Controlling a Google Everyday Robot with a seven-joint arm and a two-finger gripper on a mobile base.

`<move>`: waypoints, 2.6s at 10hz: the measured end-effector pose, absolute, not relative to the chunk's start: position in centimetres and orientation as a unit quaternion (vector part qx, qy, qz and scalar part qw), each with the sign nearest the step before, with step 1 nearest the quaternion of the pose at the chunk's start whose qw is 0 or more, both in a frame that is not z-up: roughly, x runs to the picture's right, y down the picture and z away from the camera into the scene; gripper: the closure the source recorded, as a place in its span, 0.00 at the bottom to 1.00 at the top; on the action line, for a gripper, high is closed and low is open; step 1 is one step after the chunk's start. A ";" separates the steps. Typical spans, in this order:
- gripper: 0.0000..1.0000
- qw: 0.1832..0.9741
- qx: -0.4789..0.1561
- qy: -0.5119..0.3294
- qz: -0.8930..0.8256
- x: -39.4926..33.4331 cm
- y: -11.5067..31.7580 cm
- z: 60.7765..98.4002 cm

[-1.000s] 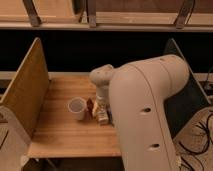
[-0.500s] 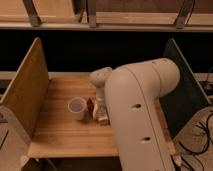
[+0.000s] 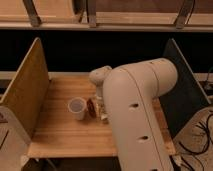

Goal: Place the bottle in the ceramic bowl

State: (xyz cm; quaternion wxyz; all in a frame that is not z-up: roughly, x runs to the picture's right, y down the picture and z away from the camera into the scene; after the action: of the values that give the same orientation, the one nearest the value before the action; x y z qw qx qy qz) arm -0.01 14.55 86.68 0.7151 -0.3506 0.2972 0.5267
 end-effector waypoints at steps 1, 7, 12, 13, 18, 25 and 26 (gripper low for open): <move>0.95 0.719 -0.347 0.291 0.527 -0.3 13.9 86.5; 1.00 0.804 -0.225 0.226 0.502 -2.5 2.0 81.1; 1.00 0.792 -0.124 0.264 0.536 5.9 -3.1 80.1; 1.00 0.790 -0.116 0.263 0.542 7.2 -3.5 80.8; 0.89 0.793 -0.135 0.229 0.549 7.5 -3.2 82.9; 0.22 0.793 -0.136 0.229 0.548 7.4 -3.2 82.9; 0.20 0.793 -0.136 0.229 0.548 7.4 -3.2 82.9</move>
State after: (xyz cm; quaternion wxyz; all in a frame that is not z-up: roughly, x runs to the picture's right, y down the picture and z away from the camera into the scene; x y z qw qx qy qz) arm 7.43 -3.22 82.89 0.7929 -0.1355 0.2286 0.5483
